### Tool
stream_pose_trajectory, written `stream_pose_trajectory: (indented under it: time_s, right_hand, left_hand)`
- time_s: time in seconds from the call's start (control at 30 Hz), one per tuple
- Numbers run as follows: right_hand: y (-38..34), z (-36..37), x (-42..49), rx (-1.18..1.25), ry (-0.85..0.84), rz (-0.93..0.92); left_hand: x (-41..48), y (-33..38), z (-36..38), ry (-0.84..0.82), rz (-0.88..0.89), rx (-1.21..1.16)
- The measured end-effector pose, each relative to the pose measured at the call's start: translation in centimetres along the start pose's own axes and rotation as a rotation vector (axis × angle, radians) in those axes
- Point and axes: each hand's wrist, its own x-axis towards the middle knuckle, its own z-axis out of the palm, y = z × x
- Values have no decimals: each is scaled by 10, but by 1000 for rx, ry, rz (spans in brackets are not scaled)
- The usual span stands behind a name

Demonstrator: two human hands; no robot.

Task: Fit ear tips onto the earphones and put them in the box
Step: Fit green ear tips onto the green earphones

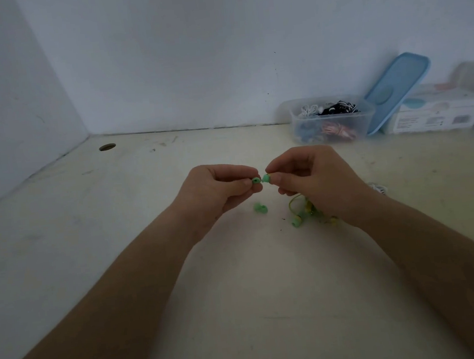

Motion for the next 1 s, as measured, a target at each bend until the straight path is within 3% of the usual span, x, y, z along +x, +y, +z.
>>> stream_pose_trajectory:
  time_s: [0.5, 1.0]
  right_hand:
    - [2, -1, 1, -35, 15, -12]
    - [-4, -8, -3, 5, -89, -47]
  left_hand:
    - [-4, 2, 4, -62, -27, -34]
    - [-4, 3, 4, -117, 11, -24]
